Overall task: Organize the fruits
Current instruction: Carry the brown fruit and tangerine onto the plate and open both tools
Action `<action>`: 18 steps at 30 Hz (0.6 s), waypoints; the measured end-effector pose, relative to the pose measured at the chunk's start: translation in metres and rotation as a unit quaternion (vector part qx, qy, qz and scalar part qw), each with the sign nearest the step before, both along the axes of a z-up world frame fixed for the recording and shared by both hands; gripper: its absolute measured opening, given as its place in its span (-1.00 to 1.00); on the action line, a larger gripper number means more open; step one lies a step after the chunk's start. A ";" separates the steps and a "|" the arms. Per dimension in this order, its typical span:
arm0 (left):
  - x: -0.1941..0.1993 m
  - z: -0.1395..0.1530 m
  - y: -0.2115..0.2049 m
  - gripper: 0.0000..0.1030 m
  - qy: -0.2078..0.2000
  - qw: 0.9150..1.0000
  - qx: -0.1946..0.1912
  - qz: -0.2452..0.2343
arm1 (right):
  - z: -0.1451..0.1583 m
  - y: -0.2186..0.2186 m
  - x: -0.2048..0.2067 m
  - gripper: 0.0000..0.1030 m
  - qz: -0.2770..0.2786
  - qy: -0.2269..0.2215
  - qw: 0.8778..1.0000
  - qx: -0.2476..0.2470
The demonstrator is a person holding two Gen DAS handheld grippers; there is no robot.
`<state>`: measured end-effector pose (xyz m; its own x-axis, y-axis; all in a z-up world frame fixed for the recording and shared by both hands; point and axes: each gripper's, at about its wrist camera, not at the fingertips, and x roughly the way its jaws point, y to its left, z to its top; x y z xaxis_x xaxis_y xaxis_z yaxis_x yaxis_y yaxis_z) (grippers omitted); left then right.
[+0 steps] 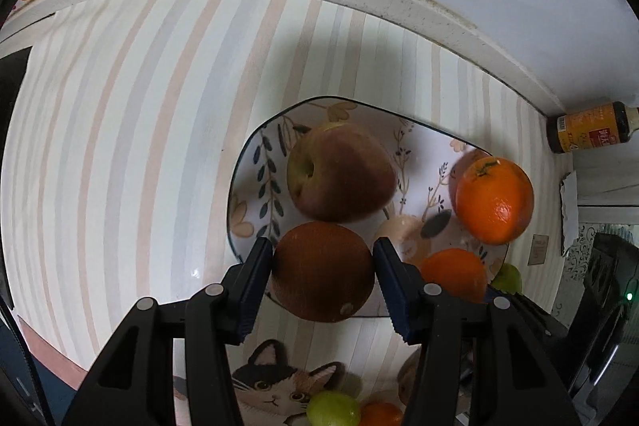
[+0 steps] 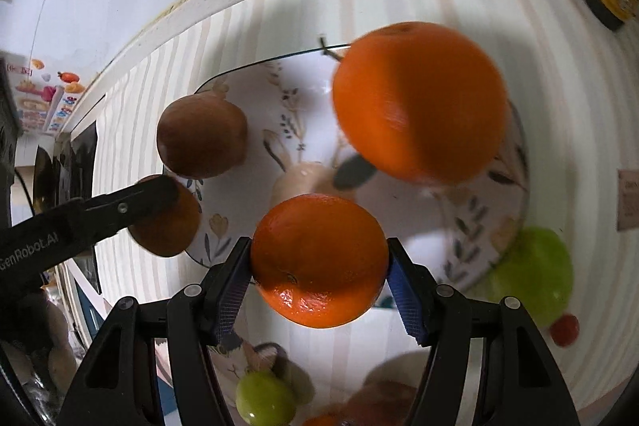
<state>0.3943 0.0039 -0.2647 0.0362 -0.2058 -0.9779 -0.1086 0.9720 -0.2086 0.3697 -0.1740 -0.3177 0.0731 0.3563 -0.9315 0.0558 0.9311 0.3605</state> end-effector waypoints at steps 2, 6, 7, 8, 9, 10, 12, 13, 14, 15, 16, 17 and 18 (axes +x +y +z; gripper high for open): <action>0.004 -0.005 -0.002 -0.03 0.006 1.000 -0.006 -0.001 | -0.004 0.007 0.003 0.32 0.008 0.000 1.000 0.002; 0.007 -0.003 -0.002 -0.03 0.000 1.000 -0.009 -0.003 | -0.009 0.018 0.009 0.33 0.025 0.005 1.000 0.007; 0.008 -0.002 -0.001 -0.03 0.000 1.000 -0.008 -0.002 | -0.011 0.020 0.010 0.33 0.024 0.008 1.000 0.010; 0.007 0.000 0.000 -0.03 -0.002 1.000 -0.007 -0.003 | -0.013 0.020 0.010 0.34 0.022 0.012 1.000 0.011; 0.007 0.001 0.000 -0.03 -0.004 1.000 -0.006 -0.005 | -0.014 0.020 0.010 0.34 0.021 0.016 1.000 0.010; 0.006 0.003 0.000 -0.03 -0.005 1.000 0.000 -0.007 | -0.015 0.020 0.010 0.46 0.018 0.020 1.000 0.008; 0.003 0.006 0.000 -0.03 -0.009 1.000 0.010 -0.013 | -0.011 0.017 0.007 0.76 0.009 0.017 1.000 0.022; 0.002 0.007 0.000 -0.03 -0.011 1.000 0.015 -0.014 | -0.006 0.016 0.005 0.77 0.006 0.011 1.000 0.019; 0.000 0.008 0.000 -0.03 -0.015 1.000 0.022 -0.014 | -0.001 0.012 0.002 0.77 0.006 0.007 1.000 0.016; -0.004 0.010 0.001 -0.03 -0.019 0.999 0.025 -0.015 | 0.004 0.010 0.000 0.78 0.006 0.002 1.000 0.011; -0.005 0.011 0.002 0.00 -0.021 0.999 0.026 -0.016 | 0.011 0.009 -0.002 0.80 0.005 -0.003 1.000 0.000; -0.009 0.014 0.003 0.05 -0.026 0.999 0.032 -0.017 | 0.016 0.006 -0.004 0.82 0.000 -0.006 1.000 -0.016; -0.012 0.015 0.004 0.19 -0.029 0.999 0.038 -0.018 | 0.021 0.003 -0.007 0.82 -0.003 -0.009 1.000 -0.029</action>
